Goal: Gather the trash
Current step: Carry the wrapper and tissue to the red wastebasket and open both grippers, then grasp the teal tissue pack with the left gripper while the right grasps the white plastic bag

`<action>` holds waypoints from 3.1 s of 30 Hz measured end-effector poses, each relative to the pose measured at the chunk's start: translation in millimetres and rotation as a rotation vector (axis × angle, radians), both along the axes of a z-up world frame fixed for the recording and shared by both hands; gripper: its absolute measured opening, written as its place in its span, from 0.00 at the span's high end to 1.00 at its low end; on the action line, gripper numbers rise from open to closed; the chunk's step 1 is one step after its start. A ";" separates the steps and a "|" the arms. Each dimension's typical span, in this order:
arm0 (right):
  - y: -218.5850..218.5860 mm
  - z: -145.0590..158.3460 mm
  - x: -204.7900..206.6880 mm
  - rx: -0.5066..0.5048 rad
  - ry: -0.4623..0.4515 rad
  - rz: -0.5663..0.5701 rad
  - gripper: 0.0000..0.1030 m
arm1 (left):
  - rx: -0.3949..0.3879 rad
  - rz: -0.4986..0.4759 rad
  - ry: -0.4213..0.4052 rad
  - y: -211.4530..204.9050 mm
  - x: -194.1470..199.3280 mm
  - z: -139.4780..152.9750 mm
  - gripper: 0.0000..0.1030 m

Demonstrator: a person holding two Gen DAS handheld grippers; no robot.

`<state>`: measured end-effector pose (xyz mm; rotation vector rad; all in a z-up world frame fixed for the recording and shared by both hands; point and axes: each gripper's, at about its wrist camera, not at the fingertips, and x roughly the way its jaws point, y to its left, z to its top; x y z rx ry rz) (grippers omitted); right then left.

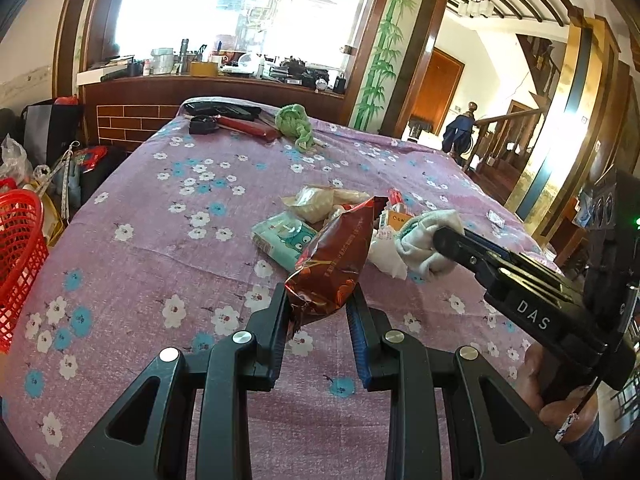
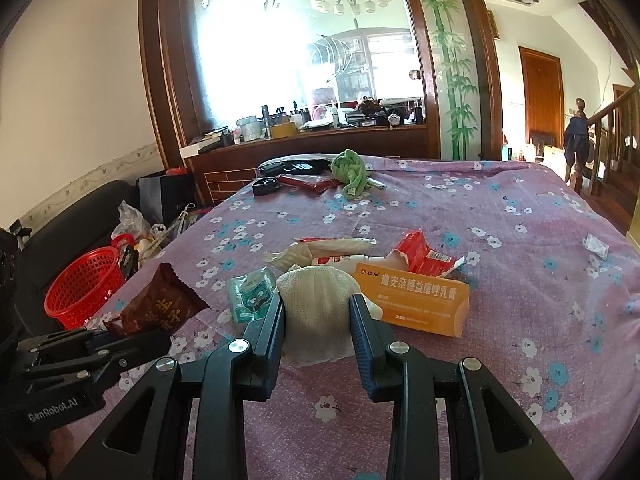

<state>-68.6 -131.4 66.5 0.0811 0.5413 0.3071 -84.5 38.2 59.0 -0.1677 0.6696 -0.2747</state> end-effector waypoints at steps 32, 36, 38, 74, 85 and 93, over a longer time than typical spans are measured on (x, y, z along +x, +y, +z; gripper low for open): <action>71.1 -0.6 -15.7 0.136 0.203 0.230 0.66 | 0.019 0.214 -0.010 98.9 -28.4 10.3 0.74; 90.5 6.1 -9.3 0.135 0.221 0.271 0.66 | 0.021 0.249 -0.019 118.7 -29.7 14.8 0.74; 101.3 9.9 -6.7 0.126 0.222 0.293 0.66 | 0.021 0.263 -0.023 128.2 -30.3 16.8 0.74; 354.2 32.1 71.6 0.068 0.282 0.586 0.52 | -0.072 0.627 -0.012 340.5 -33.1 9.8 0.38; 268.2 27.0 45.7 0.055 0.248 0.490 0.48 | -0.047 0.466 -0.015 264.0 -32.5 16.0 0.35; 179.3 18.9 30.6 0.069 0.228 0.376 0.48 | 0.009 0.328 0.012 183.3 -19.6 15.1 0.33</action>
